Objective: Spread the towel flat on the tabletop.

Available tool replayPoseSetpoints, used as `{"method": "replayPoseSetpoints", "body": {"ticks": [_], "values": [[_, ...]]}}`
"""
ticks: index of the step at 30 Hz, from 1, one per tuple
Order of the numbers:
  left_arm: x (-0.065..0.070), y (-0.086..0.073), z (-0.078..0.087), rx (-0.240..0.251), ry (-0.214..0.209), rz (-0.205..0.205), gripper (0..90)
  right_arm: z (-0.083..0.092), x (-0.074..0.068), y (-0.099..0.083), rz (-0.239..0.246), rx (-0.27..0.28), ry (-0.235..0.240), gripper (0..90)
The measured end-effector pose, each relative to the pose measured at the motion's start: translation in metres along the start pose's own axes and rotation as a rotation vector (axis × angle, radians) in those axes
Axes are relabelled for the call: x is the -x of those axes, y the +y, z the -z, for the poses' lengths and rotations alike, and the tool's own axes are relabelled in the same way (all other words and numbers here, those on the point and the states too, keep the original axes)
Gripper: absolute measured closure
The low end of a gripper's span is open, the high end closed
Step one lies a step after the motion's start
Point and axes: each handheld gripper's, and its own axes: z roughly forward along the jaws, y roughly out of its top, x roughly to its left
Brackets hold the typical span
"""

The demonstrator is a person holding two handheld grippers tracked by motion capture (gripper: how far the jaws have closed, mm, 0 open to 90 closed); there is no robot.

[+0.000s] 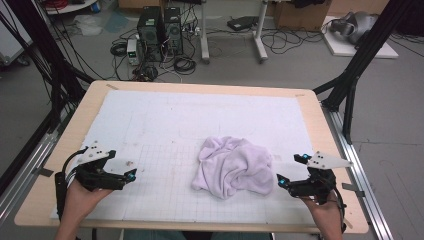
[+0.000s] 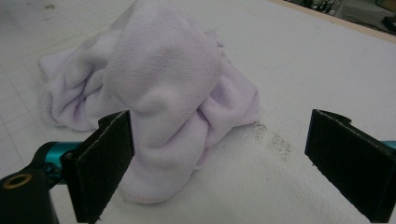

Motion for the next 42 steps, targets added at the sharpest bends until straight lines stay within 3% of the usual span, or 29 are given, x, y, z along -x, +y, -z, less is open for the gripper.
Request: {"method": "replayPoseSetpoints", "body": {"ticks": [15,27,34,40,42], "values": [[0.000,0.001,-0.001,-0.006,0.002,-0.004,1.8,0.005,0.003,-0.002,-0.010,0.003,-0.003,7.3],[0.001,0.001,0.002,-0.002,-0.001,-0.005,1.7,0.003,0.000,0.013,0.019,0.013,0.020,7.2],[0.000,0.002,0.003,0.001,0.000,-0.006,1.7,-0.010,-0.002,0.037,0.059,0.007,0.047,7.3],[0.000,0.003,0.003,0.007,0.000,-0.001,1.7,-0.038,-0.007,0.060,0.093,-0.006,0.105,7.4],[0.000,0.003,0.003,0.005,-0.001,-0.004,1.8,-0.047,-0.009,0.063,0.109,-0.013,0.138,16.3]]}}
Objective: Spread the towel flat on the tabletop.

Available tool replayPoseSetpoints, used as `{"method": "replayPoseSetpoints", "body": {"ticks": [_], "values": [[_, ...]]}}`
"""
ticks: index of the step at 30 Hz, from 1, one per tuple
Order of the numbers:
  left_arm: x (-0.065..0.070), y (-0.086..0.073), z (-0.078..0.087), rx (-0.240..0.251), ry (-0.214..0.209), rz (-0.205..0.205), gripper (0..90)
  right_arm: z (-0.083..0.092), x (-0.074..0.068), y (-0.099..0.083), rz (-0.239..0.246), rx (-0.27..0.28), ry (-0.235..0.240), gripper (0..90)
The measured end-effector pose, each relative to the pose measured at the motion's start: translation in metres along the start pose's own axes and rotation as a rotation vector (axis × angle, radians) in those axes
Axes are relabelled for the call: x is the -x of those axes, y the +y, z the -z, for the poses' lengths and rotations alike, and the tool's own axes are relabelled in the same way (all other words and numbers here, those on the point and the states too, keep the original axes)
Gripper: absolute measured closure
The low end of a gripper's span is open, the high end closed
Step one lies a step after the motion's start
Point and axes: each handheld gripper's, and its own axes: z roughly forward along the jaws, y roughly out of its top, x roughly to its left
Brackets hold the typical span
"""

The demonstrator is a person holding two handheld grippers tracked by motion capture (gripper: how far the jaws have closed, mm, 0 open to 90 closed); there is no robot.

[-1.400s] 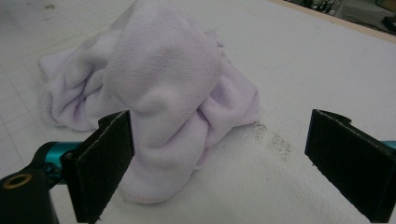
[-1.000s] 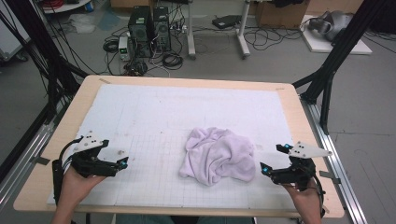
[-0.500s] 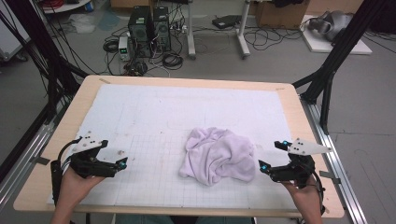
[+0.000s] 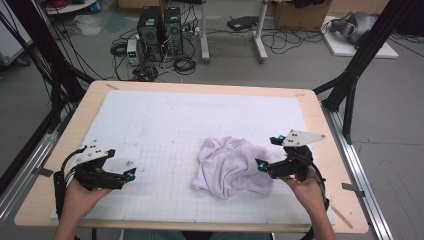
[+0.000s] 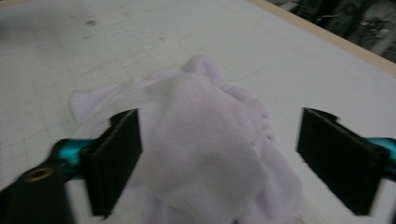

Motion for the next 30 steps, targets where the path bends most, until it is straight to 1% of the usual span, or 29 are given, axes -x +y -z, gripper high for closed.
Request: {"method": "replayPoseSetpoints", "body": {"ticks": [1,3,4,5,6,7,9,11,12,15,16,17,18,19,21,22,23,24,26,27,28,30], "values": [[0.000,0.000,0.000,0.002,-0.001,0.001,1.7,-0.006,-0.001,0.002,0.009,-0.002,0.030,17.6],[-0.001,0.000,0.000,-0.001,-0.002,-0.001,1.7,-0.017,-0.002,0.004,0.020,-0.026,0.046,18.9],[-0.001,0.001,-0.001,0.001,-0.002,0.002,1.8,-0.021,-0.003,0.004,0.022,-0.036,0.065,21.8],[-0.001,0.001,-0.001,0.001,-0.003,-0.001,1.8,-0.026,-0.003,0.005,0.021,-0.052,0.079,22.6],[0.000,0.001,-0.001,0.000,-0.003,-0.002,1.7,-0.031,-0.004,0.005,0.025,-0.068,0.085,22.9],[0.000,0.001,-0.001,0.002,-0.003,0.000,1.7,-0.035,-0.004,0.005,0.025,-0.093,0.092,25.3],[0.000,0.001,-0.002,0.001,-0.006,0.000,1.7,-0.044,-0.006,0.004,0.045,-0.137,0.096,26.6],[0.001,0.000,-0.003,0.002,-0.008,0.003,1.7,-0.052,-0.006,0.001,0.035,-0.168,0.120,28.3],[0.000,-0.001,-0.003,0.000,-0.008,0.000,1.7,-0.054,-0.006,-0.001,0.033,-0.177,0.122,30.1],[0.000,-0.001,-0.003,-0.001,-0.009,0.003,1.8,-0.062,-0.005,-0.012,0.010,-0.170,0.127,37.8],[0.000,-0.001,-0.003,0.000,-0.009,0.005,1.7,-0.065,-0.005,-0.015,-0.003,-0.174,0.126,40.4],[0.000,-0.001,-0.004,0.001,-0.010,0.007,1.7,-0.067,-0.006,-0.018,-0.031,-0.169,0.127,43.6],[0.000,-0.001,-0.005,-0.003,-0.011,0.005,1.7,-0.068,-0.006,-0.021,-0.046,-0.157,0.128,47.8],[0.000,-0.001,-0.005,-0.003,-0.012,0.004,1.7,-0.069,-0.006,-0.021,-0.048,-0.157,0.131,53.3],[0.001,0.000,-0.008,-0.005,-0.018,0.001,1.7,-0.068,-0.010,-0.019,-0.018,-0.166,0.126,62.5],[0.002,0.001,-0.009,-0.004,-0.019,0.002,1.7,-0.067,-0.011,-0.016,-0.004,-0.172,0.126,65.4],[0.002,0.001,-0.009,-0.004,-0.019,0.002,1.8,-0.067,-0.011,-0.016,-0.004,-0.172,0.126,65.4],[0.004,0.002,-0.011,-0.007,-0.023,-0.005,1.7,-0.065,-0.012,-0.011,-0.015,-0.167,0.137,69.0],[0.005,0.004,-0.011,-0.010,-0.026,-0.011,1.7,-0.062,-0.012,-0.004,-0.036,-0.149,0.170,70.2],[0.006,0.005,-0.012,-0.007,-0.029,-0.010,1.7,-0.060,-0.013,0.000,-0.033,-0.135,0.181,70.6],[0.007,0.007,-0.013,-0.011,-0.029,-0.022,1.7,-0.058,-0.015,0.004,-0.037,-0.119,0.194,71.1],[0.009,0.010,-0.013,-0.010,-0.033,-0.029,1.8,-0.055,-0.021,0.014,-0.033,-0.082,0.224,71.3]]}}
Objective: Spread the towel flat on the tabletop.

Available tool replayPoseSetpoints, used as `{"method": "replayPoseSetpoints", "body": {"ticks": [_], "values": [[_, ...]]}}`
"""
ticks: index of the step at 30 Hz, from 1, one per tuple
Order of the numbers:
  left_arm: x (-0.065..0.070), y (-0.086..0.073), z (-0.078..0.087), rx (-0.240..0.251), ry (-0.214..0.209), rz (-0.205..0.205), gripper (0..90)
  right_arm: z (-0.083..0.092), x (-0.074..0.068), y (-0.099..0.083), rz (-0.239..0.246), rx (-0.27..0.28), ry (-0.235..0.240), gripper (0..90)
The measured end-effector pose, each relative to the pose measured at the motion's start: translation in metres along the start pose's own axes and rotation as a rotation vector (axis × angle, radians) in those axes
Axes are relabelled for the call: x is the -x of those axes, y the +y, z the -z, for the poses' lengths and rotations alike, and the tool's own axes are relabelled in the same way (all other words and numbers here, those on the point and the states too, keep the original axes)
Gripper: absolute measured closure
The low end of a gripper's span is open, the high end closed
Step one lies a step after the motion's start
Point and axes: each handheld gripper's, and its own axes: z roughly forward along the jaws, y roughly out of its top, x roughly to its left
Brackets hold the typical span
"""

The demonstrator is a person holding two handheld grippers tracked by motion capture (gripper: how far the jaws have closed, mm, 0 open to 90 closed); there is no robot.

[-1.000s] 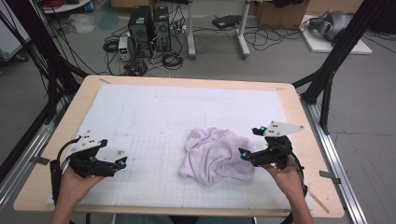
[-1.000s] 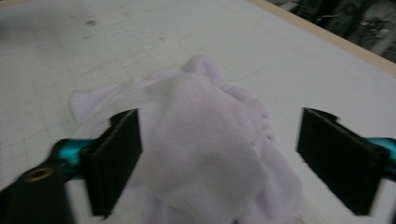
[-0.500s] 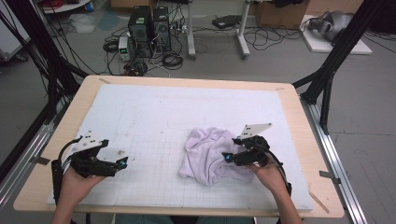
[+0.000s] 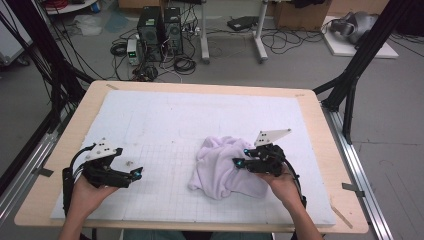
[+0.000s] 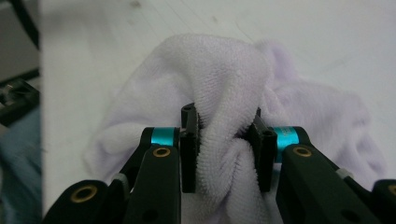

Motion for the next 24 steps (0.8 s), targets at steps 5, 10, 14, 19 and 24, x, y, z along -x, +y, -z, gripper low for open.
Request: {"method": "replayPoseSetpoints", "body": {"ticks": [5,10,14,19,24], "values": [[0.006,0.007,0.000,0.021,-0.008,-0.010,1.7,-0.003,-0.023,0.022,0.063,0.031,0.054,71.3],[0.013,0.011,-0.010,0.023,-0.034,-0.017,1.8,-0.015,-0.035,0.014,0.078,-0.034,0.060,69.9],[0.022,0.015,-0.022,-0.001,-0.074,-0.043,2.2,-0.020,-0.035,-0.003,0.053,-0.103,0.086,53.9],[0.032,0.021,-0.034,-0.006,-0.105,-0.059,3.1,0.015,-0.032,0.001,0.036,-0.001,0.036,40.9],[0.045,0.034,-0.051,-0.003,-0.184,-0.087,11.2,0.028,-0.018,0.002,-0.009,0.028,-0.041,33.8]]}}
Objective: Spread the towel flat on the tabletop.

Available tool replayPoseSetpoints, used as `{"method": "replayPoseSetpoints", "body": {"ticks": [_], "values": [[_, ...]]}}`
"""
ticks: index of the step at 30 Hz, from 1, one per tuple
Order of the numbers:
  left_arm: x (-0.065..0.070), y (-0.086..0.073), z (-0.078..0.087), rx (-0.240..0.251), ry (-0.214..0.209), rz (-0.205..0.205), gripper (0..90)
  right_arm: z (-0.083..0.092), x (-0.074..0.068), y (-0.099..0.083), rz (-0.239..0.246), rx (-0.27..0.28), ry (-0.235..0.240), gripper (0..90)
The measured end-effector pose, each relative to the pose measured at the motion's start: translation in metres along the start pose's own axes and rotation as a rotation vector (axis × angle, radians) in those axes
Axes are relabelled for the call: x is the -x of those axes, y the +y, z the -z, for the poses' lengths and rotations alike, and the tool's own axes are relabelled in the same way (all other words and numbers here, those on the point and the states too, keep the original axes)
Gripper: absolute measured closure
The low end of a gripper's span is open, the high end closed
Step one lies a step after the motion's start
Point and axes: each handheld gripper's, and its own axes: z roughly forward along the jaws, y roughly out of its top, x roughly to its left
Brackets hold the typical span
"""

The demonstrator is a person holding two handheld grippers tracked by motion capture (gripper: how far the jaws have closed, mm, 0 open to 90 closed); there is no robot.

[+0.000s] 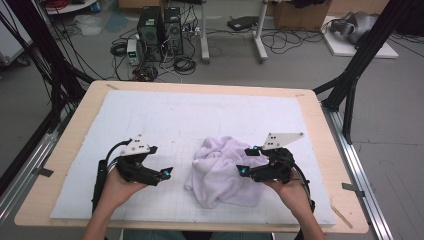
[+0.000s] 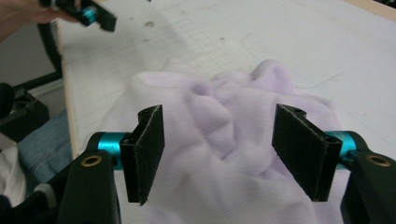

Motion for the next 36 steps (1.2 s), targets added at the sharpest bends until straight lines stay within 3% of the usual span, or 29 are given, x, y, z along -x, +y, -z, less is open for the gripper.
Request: {"method": "replayPoseSetpoints", "body": {"ticks": [5,8,10,11,14,17,20,25,26,30,31,32,34,36], "values": [[0.016,0.015,-0.036,-0.008,-0.096,-0.050,22.4,-0.024,0.014,-0.008,0.005,-0.088,-0.048,30.9],[0.025,0.015,-0.062,-0.046,-0.141,-0.085,30.0,-0.038,0.017,-0.018,0.003,-0.132,-0.063,34.1],[0.027,0.016,-0.070,-0.059,-0.141,-0.092,34.2,-0.047,0.019,-0.025,-0.001,-0.180,-0.065,38.5],[0.028,0.015,-0.083,-0.081,-0.158,-0.101,37.4,-0.051,0.020,-0.030,-0.005,-0.194,-0.058,40.8],[0.031,0.013,-0.096,-0.115,-0.169,-0.115,52.6,-0.053,0.021,-0.038,-0.027,-0.179,-0.029,50.6],[0.034,0.013,-0.098,-0.147,-0.170,-0.150,71.3,-0.053,0.018,-0.038,0.007,-0.180,-0.007,65.3],[0.033,0.014,-0.093,-0.142,-0.159,-0.161,81.1,-0.052,0.018,-0.034,0.030,-0.179,0.012,70.8],[0.023,0.020,-0.056,-0.066,-0.099,-0.143,82.7,-0.046,0.016,-0.019,0.051,-0.131,0.025,71.9],[0.023,0.020,-0.056,-0.066,-0.099,-0.143,82.8,-0.046,0.015,-0.015,0.060,-0.125,0.026,71.9],[0.016,0.029,-0.017,-0.022,-0.042,-0.150,82.7,-0.046,0.008,0.003,0.079,-0.091,0.052,71.9],[0.016,0.029,-0.017,-0.022,-0.042,-0.150,82.7,-0.047,0.005,0.008,0.088,-0.085,0.059,71.9],[0.016,0.032,0.000,-0.017,-0.018,-0.159,82.7,-0.047,0.003,0.012,0.098,-0.074,0.066,71.9],[0.017,0.034,0.008,-0.009,-0.011,-0.159,82.7,-0.047,-0.004,0.019,0.106,-0.058,0.096,71.8],[0.021,0.034,0.028,-0.007,-0.011,-0.175,82.7,-0.047,-0.011,0.023,0.122,-0.059,0.111,71.6]]}}
